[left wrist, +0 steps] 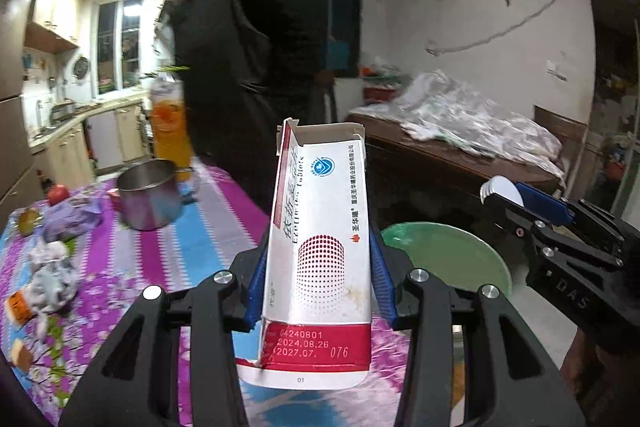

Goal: Collect trash
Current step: 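Carry both items over the green basin and open both tools to drop them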

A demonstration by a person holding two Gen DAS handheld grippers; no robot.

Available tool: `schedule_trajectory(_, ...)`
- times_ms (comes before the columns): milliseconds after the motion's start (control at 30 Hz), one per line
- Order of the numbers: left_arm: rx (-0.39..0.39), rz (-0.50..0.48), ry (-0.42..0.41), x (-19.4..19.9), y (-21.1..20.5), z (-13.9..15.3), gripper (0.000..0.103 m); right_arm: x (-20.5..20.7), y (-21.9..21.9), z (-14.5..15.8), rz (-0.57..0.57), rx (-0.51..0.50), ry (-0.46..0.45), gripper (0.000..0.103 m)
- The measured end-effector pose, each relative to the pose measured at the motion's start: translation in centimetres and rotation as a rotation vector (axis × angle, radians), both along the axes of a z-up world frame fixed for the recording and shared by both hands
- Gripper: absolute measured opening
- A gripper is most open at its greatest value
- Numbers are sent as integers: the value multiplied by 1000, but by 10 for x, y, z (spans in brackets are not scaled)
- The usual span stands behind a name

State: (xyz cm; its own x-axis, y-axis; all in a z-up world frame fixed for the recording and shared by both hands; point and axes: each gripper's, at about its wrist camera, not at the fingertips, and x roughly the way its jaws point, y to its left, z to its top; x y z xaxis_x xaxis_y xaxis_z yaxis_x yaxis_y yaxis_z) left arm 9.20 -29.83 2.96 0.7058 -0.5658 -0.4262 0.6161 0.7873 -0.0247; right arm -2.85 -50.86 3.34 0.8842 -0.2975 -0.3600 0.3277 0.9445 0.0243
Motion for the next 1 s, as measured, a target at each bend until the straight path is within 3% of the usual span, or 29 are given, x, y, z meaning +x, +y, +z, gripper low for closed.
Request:
schedule_trajectory(167, 31, -86, 79, 6, -44, -13, 42, 10, -46, -16, -44, 50, 95, 41)
schedule_trajectory(467, 151, -211, 324, 37, -121, -60, 42, 44, -117, -64, -38, 198, 290, 41)
schedule_trajectory(700, 227, -229, 395, 52, -149, -86, 42, 64, -142, -96, -41, 250, 361, 41)
schedule_trajectory(1000, 253, -211, 417, 63, -159, -105, 43, 69, -146, -115, -41, 270, 375, 41)
